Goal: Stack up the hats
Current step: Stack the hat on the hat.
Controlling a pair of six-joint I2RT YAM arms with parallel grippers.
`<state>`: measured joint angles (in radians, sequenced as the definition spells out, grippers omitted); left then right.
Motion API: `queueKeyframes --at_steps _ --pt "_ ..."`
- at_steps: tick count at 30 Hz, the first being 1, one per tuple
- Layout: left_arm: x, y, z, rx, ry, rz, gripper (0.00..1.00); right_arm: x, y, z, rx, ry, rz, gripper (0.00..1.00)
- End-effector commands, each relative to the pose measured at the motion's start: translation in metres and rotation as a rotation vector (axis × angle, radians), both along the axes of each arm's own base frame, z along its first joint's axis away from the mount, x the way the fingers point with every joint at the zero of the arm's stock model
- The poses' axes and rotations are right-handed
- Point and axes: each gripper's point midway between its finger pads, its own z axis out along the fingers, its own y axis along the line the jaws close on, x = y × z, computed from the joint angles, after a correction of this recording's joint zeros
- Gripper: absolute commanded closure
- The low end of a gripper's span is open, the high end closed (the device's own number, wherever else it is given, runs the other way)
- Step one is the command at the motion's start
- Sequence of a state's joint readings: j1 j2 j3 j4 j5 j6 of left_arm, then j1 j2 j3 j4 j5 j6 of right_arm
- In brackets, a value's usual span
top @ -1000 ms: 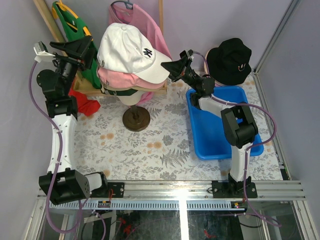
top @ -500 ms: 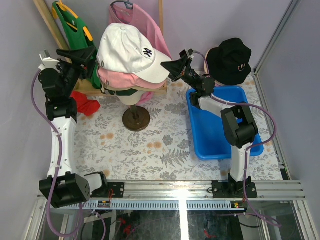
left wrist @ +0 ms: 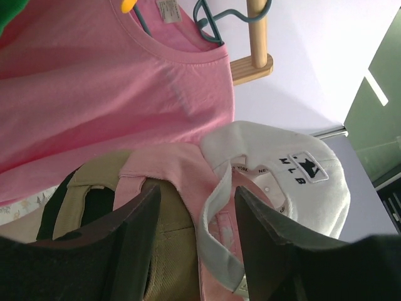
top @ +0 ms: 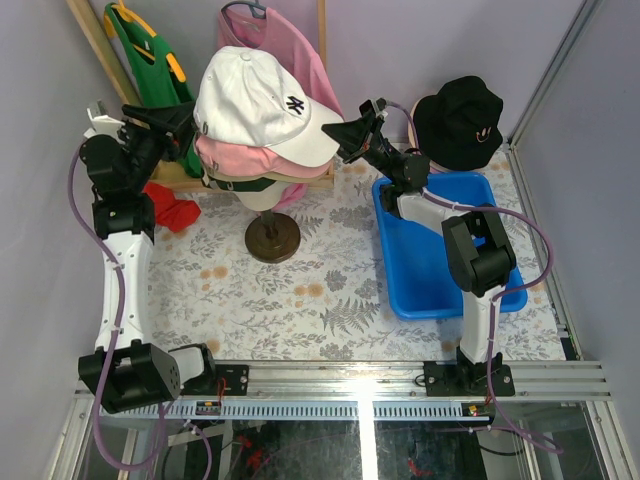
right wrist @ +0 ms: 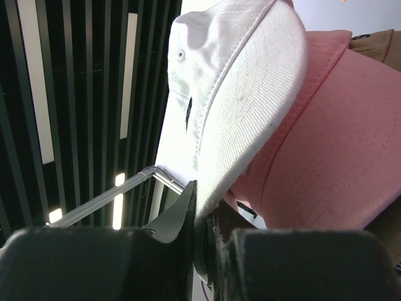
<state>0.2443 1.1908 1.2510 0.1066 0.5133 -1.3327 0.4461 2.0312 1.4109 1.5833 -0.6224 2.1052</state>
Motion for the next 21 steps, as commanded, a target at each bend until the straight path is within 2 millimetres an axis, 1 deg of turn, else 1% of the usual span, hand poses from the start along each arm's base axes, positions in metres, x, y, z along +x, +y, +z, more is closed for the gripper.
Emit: queueKeyframes --at_steps 1,5,8,11,13,17,19,21 --pt "-0.007 -0.011 0.01 0.02 -0.044 -0.088 0.51 -0.029 -0.017 0.039 0.119 0.169 0.277 0.99" --pt "-0.008 -0.015 0.013 0.013 -0.068 -0.119 0.51 -0.028 -0.017 0.037 0.114 0.171 0.279 0.99" --pt "-0.01 -0.018 0.019 0.017 -0.1 -0.141 0.51 -0.027 -0.016 0.034 0.11 0.178 0.276 0.99" --pt "-0.011 -0.026 0.024 0.031 -0.127 -0.177 0.52 -0.027 -0.014 0.031 0.104 0.183 0.278 0.99" --pt "-0.01 -0.036 0.025 0.037 -0.135 -0.213 0.58 -0.027 -0.013 0.03 0.099 0.187 0.279 0.99" --pt "-0.005 -0.055 0.026 0.063 -0.139 -0.263 0.75 -0.027 -0.011 0.031 0.089 0.192 0.28 0.99" --pt "-0.003 -0.059 0.027 0.073 -0.139 -0.261 0.87 -0.027 -0.011 0.034 0.089 0.193 0.282 0.99" --pt "-0.001 -0.059 0.029 0.074 -0.14 -0.244 0.92 -0.027 -0.011 0.037 0.086 0.19 0.279 0.99"
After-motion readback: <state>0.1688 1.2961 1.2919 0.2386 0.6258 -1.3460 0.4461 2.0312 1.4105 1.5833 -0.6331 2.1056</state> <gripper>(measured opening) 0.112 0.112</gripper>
